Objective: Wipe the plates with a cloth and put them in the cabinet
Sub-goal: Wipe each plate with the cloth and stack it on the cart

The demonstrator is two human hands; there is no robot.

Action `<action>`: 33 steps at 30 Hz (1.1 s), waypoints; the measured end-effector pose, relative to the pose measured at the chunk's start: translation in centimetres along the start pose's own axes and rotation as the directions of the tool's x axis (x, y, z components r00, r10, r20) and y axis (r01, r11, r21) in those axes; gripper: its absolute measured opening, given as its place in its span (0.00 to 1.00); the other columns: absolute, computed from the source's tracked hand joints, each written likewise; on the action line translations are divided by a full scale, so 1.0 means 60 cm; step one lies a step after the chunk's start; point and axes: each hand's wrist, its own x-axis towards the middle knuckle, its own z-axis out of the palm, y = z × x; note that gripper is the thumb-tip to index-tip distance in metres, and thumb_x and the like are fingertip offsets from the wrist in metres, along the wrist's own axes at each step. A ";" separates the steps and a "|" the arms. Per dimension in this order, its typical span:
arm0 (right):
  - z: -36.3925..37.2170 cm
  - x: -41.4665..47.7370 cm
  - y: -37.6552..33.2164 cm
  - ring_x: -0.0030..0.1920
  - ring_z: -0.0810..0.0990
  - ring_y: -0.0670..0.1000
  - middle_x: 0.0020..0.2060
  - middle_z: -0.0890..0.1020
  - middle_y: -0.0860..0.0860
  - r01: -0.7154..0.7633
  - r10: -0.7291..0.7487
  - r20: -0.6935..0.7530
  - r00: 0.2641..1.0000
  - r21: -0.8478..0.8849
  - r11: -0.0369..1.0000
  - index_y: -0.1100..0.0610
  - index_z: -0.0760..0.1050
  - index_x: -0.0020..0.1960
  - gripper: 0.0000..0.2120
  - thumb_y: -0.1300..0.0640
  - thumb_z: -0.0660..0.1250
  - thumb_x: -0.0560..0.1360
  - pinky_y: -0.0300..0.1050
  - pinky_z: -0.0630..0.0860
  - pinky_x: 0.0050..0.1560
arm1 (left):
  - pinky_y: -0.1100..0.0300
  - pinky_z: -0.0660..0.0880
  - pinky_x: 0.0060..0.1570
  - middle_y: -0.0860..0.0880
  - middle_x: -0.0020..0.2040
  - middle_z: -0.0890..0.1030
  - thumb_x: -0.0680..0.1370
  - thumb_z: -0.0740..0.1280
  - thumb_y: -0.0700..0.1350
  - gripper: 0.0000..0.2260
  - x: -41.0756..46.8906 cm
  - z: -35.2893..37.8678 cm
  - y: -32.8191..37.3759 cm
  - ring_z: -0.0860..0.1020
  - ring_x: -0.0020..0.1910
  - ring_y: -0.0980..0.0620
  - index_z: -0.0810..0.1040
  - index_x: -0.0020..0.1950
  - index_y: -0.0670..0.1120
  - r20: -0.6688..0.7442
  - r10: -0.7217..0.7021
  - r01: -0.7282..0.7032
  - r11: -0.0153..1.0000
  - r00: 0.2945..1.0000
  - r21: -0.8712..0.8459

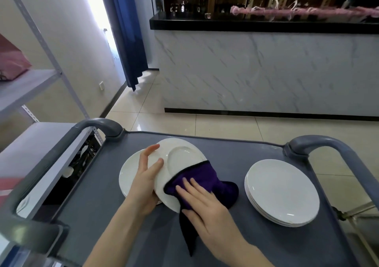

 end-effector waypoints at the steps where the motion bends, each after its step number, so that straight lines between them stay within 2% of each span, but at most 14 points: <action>1: 0.004 0.015 -0.006 0.76 0.47 0.34 0.75 0.54 0.30 -0.007 0.008 0.044 0.999 -0.020 1.000 0.35 0.54 0.75 0.23 0.46 0.55 0.82 0.44 0.47 0.75 | 0.51 0.82 0.39 0.47 0.58 0.82 0.84 0.61 0.44 0.13 -0.002 0.002 0.000 0.85 0.46 0.48 0.77 0.60 0.62 0.018 0.019 -0.019 0.999 1.000 0.038; 4: 0.009 0.067 -0.008 0.75 0.41 0.32 0.74 0.48 0.27 -0.032 0.035 0.079 0.996 -0.040 0.999 0.34 0.49 0.75 0.23 0.46 0.52 0.84 0.47 0.42 0.75 | 0.54 0.82 0.43 0.45 0.57 0.84 0.85 0.59 0.45 0.11 -0.007 0.002 0.001 0.85 0.50 0.48 0.78 0.58 0.60 0.028 0.052 -0.053 0.997 0.998 0.057; 8: 0.000 0.115 0.022 0.75 0.41 0.32 0.76 0.49 0.33 -0.101 0.104 0.029 0.994 -0.092 0.991 0.41 0.52 0.78 0.23 0.48 0.52 0.84 0.51 0.43 0.78 | 0.54 0.81 0.33 0.51 0.49 0.86 0.85 0.58 0.47 0.12 -0.007 -0.008 0.003 0.85 0.43 0.52 0.78 0.53 0.61 -0.005 0.049 -0.049 0.999 0.999 0.009; 10: -0.008 0.117 0.038 0.75 0.41 0.32 0.76 0.50 0.33 -0.142 0.143 0.011 0.990 -0.063 0.988 0.41 0.53 0.78 0.23 0.49 0.52 0.84 0.52 0.45 0.79 | 0.55 0.79 0.28 0.53 0.47 0.86 0.85 0.57 0.48 0.12 -0.005 -0.012 0.002 0.84 0.39 0.53 0.78 0.51 0.62 -0.034 0.048 -0.048 0.999 0.998 -0.021; 14: -0.015 0.067 0.058 0.76 0.45 0.34 0.75 0.54 0.32 -0.146 0.148 -0.034 0.988 0.066 0.987 0.37 0.53 0.74 0.23 0.53 0.56 0.84 0.49 0.50 0.79 | 0.55 0.77 0.26 0.55 0.45 0.84 0.85 0.58 0.50 0.11 0.002 -0.027 0.004 0.83 0.36 0.53 0.78 0.50 0.61 -0.080 0.039 -0.046 0.995 0.996 -0.088; 17: 0.006 0.012 0.053 0.77 0.47 0.36 0.74 0.52 0.27 -0.092 0.091 0.014 0.996 0.066 0.994 0.37 0.56 0.74 0.22 0.51 0.56 0.83 0.45 0.46 0.77 | 0.56 0.77 0.26 0.57 0.43 0.84 0.85 0.57 0.50 0.12 0.008 -0.035 0.002 0.83 0.35 0.55 0.78 0.49 0.62 -0.098 0.050 -0.058 0.995 0.994 -0.075; 19: 0.024 0.003 0.036 0.77 0.46 0.37 0.75 0.50 0.27 -0.066 0.062 0.073 0.995 0.059 0.996 0.37 0.55 0.75 0.22 0.47 0.53 0.82 0.45 0.42 0.75 | 0.55 0.78 0.29 0.57 0.44 0.84 0.85 0.57 0.49 0.12 0.011 -0.030 -0.002 0.82 0.36 0.55 0.79 0.49 0.61 -0.091 0.059 -0.063 0.997 0.994 -0.036; 21: 0.034 0.022 0.018 0.77 0.44 0.37 0.76 0.49 0.29 -0.046 0.044 0.092 0.995 0.018 0.999 0.34 0.52 0.75 0.22 0.45 0.49 0.82 0.48 0.39 0.75 | 0.53 0.81 0.37 0.56 0.47 0.84 0.85 0.57 0.46 0.12 0.013 -0.021 -0.008 0.83 0.41 0.54 0.79 0.51 0.58 -0.067 0.065 -0.066 0.998 0.996 -0.012; 23: 0.036 0.055 0.007 0.77 0.41 0.37 0.77 0.49 0.32 -0.041 0.043 0.070 0.997 -0.033 0.999 0.34 0.50 0.75 0.22 0.45 0.48 0.83 0.49 0.37 0.75 | 0.52 0.81 0.47 0.53 0.51 0.83 0.85 0.57 0.44 0.11 0.011 -0.013 -0.011 0.83 0.48 0.52 0.78 0.52 0.56 -0.039 0.070 -0.070 0.997 0.997 0.021; 25: 0.031 0.091 0.009 0.77 0.40 0.36 0.77 0.49 0.34 -0.074 0.076 0.029 0.997 -0.058 0.996 0.34 0.48 0.75 0.22 0.47 0.50 0.83 0.50 0.36 0.75 | 0.52 0.79 0.50 0.52 0.51 0.84 0.85 0.57 0.44 0.12 0.009 -0.008 -0.014 0.83 0.50 0.52 0.78 0.52 0.55 -0.020 0.076 -0.075 0.996 0.997 0.037; 30: 0.012 0.144 0.041 0.76 0.41 0.35 0.78 0.50 0.36 -0.181 0.180 -0.029 0.983 -0.077 0.980 0.39 0.50 0.77 0.23 0.49 0.51 0.84 0.48 0.39 0.76 | 0.54 0.80 0.43 0.53 0.49 0.85 0.85 0.58 0.45 0.09 0.009 -0.011 -0.017 0.84 0.45 0.53 0.76 0.53 0.55 -0.040 0.060 -0.061 0.998 0.997 -0.017; 33: 0.003 0.132 0.064 0.77 0.47 0.37 0.78 0.54 0.39 -0.241 0.242 -0.043 0.969 0.033 0.970 0.44 0.54 0.78 0.23 0.53 0.54 0.84 0.46 0.47 0.79 | 0.54 0.79 0.37 0.58 0.46 0.85 0.85 0.58 0.48 0.11 0.011 -0.020 -0.016 0.83 0.41 0.55 0.78 0.49 0.59 -0.066 0.056 -0.058 0.998 0.996 -0.035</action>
